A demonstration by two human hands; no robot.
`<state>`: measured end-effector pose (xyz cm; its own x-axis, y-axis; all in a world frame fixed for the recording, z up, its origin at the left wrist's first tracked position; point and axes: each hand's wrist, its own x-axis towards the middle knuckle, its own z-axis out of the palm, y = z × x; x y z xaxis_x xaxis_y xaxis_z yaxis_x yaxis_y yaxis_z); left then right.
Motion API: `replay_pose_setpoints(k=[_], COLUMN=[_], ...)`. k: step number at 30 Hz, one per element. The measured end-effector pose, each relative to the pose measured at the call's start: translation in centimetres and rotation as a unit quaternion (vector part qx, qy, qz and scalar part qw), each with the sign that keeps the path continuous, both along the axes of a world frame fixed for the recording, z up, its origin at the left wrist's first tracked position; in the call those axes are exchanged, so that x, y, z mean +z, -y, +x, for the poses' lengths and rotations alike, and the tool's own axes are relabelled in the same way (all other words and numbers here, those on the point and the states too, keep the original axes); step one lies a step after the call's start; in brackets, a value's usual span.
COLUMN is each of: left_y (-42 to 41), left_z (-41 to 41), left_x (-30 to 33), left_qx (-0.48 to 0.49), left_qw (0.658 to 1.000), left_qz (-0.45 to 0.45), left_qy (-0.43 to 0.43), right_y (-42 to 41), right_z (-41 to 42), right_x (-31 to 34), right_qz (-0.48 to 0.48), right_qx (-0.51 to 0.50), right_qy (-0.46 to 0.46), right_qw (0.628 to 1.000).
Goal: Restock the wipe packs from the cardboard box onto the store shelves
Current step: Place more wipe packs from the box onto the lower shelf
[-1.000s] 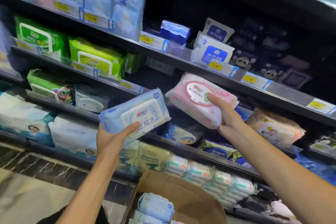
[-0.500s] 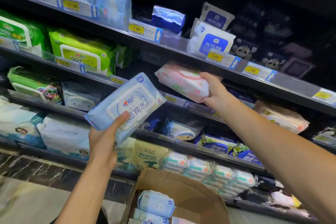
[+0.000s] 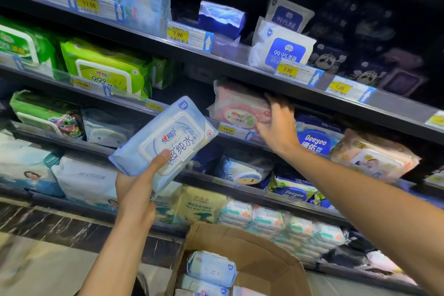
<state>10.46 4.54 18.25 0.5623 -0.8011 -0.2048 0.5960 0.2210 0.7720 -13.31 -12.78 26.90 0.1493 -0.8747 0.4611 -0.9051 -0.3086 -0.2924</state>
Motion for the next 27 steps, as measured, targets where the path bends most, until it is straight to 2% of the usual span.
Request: replay_pose_setpoints(k=[2, 4, 6, 13, 15, 17, 18, 21, 23, 25, 27], left_y=[0.0, 0.0, 0.0, 0.1, 0.2, 0.3, 0.5, 0.6, 0.2, -0.1, -0.3], left_z=[-0.1, -0.2, -0.2, -0.1, -0.1, -0.3, -0.4, -0.4, -0.4, -0.3, -0.2], left_x=[0.0, -0.1, -0.3, -0.8, -0.9, -1.0, -1.1, -1.2, -1.0, -0.6, -0.2], left_qx=[0.002, 0.0, -0.004, -0.017, -0.023, -0.027, -0.029, -0.044, -0.064, -0.074, -0.077], left_qw=[1.0, 1.0, 1.0, 0.997, 0.996, 0.995, 0.994, 0.99, 0.986, 0.981, 0.973], left_qz=[-0.001, 0.001, 0.003, -0.012, -0.02, -0.025, -0.025, -0.021, -0.028, -0.036, -0.045], left_qy=[0.003, 0.011, 0.023, 0.074, 0.083, 0.092, 0.098, 0.134, 0.151, 0.176, 0.211], right_y=[0.2, 0.7, 1.0, 1.4, 0.4, -1.8, -3.3, -7.6, -9.0, -9.0, -8.8], right_z=[0.7, 1.3, 1.8, -0.5, -0.3, 0.4, 0.9, 2.5, 3.5, 4.0, 4.4], right_x=[-0.4, -0.6, -0.5, 0.8, 0.7, 0.0, -0.5, -2.3, -3.0, -3.2, -2.8], right_qz=[-0.083, -0.119, -0.106, 0.008, -0.025, -0.078, -0.07, 0.1, 0.227, 0.276, 0.262], right_qx=[0.033, 0.093, 0.112, 0.035, 0.081, 0.191, 0.24, 0.289, 0.305, 0.311, 0.294], right_qy=[-0.134, -0.197, -0.181, -0.112, -0.102, -0.044, 0.0, 0.119, 0.202, 0.256, 0.268], right_qw=[0.987, 0.969, 0.971, 0.993, 0.991, 0.977, 0.968, 0.945, 0.903, 0.873, 0.879])
